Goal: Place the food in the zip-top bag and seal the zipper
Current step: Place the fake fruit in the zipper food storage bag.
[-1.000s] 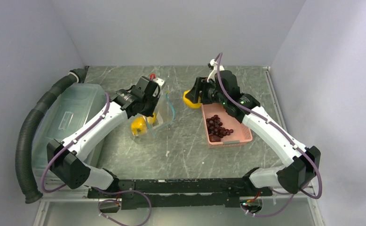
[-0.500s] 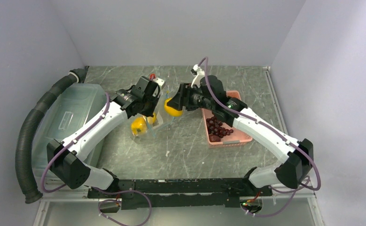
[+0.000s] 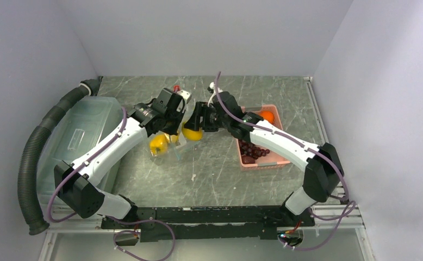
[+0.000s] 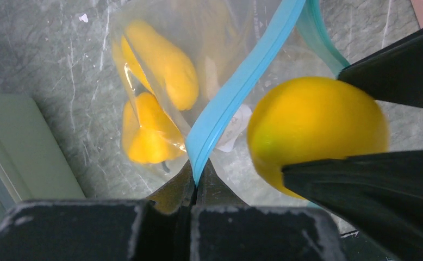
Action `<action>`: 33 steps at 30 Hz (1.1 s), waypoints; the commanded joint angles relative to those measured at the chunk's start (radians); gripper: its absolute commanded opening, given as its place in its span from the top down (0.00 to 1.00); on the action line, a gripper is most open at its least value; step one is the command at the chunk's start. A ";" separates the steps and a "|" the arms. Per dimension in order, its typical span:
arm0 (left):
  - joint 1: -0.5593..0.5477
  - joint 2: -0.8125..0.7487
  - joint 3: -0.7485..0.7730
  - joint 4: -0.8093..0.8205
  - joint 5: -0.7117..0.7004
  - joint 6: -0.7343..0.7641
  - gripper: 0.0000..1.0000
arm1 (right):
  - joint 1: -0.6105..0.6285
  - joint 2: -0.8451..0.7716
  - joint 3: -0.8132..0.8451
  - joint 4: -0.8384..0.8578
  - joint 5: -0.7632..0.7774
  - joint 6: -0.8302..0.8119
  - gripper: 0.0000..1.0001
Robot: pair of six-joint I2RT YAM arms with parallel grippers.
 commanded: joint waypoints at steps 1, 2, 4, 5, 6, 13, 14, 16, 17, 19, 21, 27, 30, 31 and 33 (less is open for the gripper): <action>0.003 -0.034 -0.005 0.029 0.020 0.003 1.00 | 0.025 0.046 0.061 0.057 0.032 0.044 0.64; 0.003 -0.034 -0.005 0.029 0.022 0.002 1.00 | 0.030 0.056 0.069 0.054 0.037 0.048 0.63; 0.003 -0.034 -0.005 0.028 0.024 0.003 1.00 | 0.040 0.073 0.088 0.043 0.053 0.052 0.58; 0.003 -0.034 -0.004 0.028 0.024 0.002 1.00 | 0.045 0.079 0.095 0.037 0.064 0.054 0.55; 0.003 -0.034 -0.003 0.029 0.025 0.002 1.00 | 0.049 0.086 0.104 0.032 0.073 0.054 0.52; 0.003 -0.036 -0.004 0.027 0.026 0.003 1.00 | 0.065 0.100 0.131 0.000 0.091 0.051 0.28; 0.003 -0.036 -0.004 0.027 0.026 0.003 1.00 | 0.066 0.095 0.129 0.000 0.094 0.049 0.25; 0.003 -0.036 -0.004 0.027 0.027 0.002 1.00 | 0.067 0.087 0.129 -0.006 0.099 0.042 0.20; 0.003 -0.036 -0.004 0.028 0.027 0.002 1.00 | 0.069 0.085 0.131 -0.011 0.101 0.040 0.18; 0.003 -0.036 -0.003 0.027 0.027 0.003 1.00 | 0.070 0.077 0.130 -0.018 0.108 0.037 0.13; 0.003 -0.034 -0.002 0.027 0.026 0.002 1.00 | 0.070 0.068 0.126 -0.018 0.112 0.033 0.09; 0.003 -0.033 -0.003 0.027 0.026 0.002 1.00 | 0.072 0.015 0.101 -0.025 0.135 0.025 0.09; 0.003 -0.033 -0.004 0.027 0.027 0.002 1.00 | 0.072 -0.017 0.092 -0.044 0.152 0.013 0.09; 0.003 -0.033 -0.003 0.027 0.026 0.002 1.00 | 0.072 -0.028 0.089 -0.051 0.172 0.009 0.09; 0.003 -0.030 -0.003 0.025 0.025 0.002 1.00 | 0.071 -0.054 0.080 -0.068 0.197 -0.001 0.09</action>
